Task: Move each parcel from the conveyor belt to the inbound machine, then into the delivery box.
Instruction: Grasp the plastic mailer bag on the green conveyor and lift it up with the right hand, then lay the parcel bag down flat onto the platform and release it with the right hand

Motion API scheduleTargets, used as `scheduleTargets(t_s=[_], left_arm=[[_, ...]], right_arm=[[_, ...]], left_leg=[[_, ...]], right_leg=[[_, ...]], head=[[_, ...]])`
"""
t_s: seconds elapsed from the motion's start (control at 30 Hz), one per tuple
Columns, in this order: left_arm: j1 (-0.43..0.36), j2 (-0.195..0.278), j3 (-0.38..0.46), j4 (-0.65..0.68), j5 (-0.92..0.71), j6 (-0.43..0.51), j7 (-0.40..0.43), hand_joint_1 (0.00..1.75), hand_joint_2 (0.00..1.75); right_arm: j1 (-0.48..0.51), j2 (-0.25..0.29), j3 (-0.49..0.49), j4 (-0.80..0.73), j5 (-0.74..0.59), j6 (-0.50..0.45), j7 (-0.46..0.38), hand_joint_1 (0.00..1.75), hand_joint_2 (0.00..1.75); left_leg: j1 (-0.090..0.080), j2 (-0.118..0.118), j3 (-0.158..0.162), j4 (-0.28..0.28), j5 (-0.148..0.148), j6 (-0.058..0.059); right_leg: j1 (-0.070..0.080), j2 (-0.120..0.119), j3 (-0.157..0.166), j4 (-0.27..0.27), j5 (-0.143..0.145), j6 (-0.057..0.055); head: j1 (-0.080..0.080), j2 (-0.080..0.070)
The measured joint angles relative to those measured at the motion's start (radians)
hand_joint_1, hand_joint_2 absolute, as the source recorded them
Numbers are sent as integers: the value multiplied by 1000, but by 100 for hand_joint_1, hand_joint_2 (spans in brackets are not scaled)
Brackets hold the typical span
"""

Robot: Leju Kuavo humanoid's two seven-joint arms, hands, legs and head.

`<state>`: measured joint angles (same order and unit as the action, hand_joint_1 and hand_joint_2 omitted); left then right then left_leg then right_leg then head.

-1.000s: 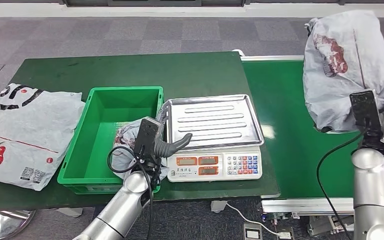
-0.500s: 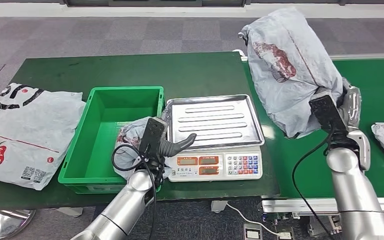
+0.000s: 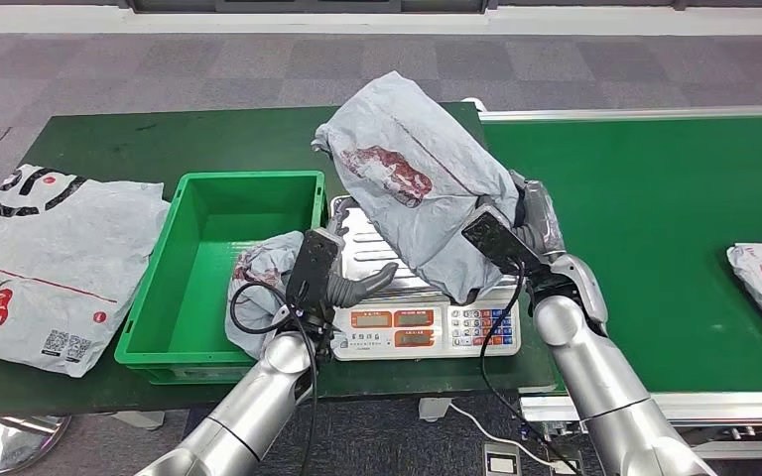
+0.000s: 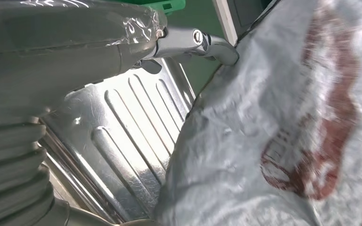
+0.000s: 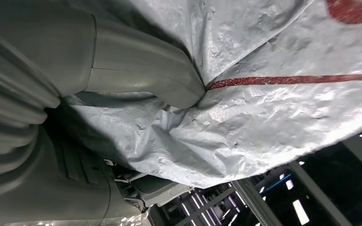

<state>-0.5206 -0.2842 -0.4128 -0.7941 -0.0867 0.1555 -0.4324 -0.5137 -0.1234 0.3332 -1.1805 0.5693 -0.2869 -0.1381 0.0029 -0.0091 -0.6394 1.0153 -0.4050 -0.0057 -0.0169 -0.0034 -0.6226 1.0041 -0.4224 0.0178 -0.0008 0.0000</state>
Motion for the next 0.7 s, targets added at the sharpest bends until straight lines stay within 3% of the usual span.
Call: scheduleTargets(t_s=[0.2, 0.23, 0.33, 0.37, 0.57, 0.7], left_arm=[[-3, 0, 0, 9, 0, 0, 0, 0, 175], [-4, 0, 0, 10, 0, 2, 0, 0, 175], [-5, 0, 0, 11, -1, 12, 1, 0, 175], [-5, 1, 0, 11, -1, 18, 2, 0, 175], [-1, 11, 0, 3, -17, 69, 2, 0, 175], [9, 23, 0, -10, -51, 132, -7, 0, 175]], right_arm=[[-4, 9, 20, 16, 0, 12, 4, 175, 175], [-4, 14, 27, 21, 4, 21, 7, 156, 175], [8, 36, 55, 46, 24, 35, 20, 25, 175], [18, 46, 64, 54, 30, 31, 24, 0, 175], [111, 96, 74, 68, 14, 28, 33, 0, 175], [181, 116, 25, 58, -144, 86, -29, 0, 175]], left_leg=[[0, 0, 0, 0, -1, 1], [0, 0, 0, 0, -1, 0], [0, 1, 0, 0, -1, 0], [0, 1, 0, 0, -1, 0], [1, 1, 0, 0, -1, -1], [1, 1, 0, 0, -2, -1]], right_leg=[[0, 0, 0, 0, 0, 0], [0, 0, 0, 0, 0, 0], [0, 0, 0, 0, 0, 0], [1, 0, 0, 0, 0, 0], [1, 0, -1, 0, -2, -2], [1, 0, -1, 0, -2, -2]], head=[[0, 0], [0, 0], [0, 0], [0, 0], [0, 0], [0, 0]])
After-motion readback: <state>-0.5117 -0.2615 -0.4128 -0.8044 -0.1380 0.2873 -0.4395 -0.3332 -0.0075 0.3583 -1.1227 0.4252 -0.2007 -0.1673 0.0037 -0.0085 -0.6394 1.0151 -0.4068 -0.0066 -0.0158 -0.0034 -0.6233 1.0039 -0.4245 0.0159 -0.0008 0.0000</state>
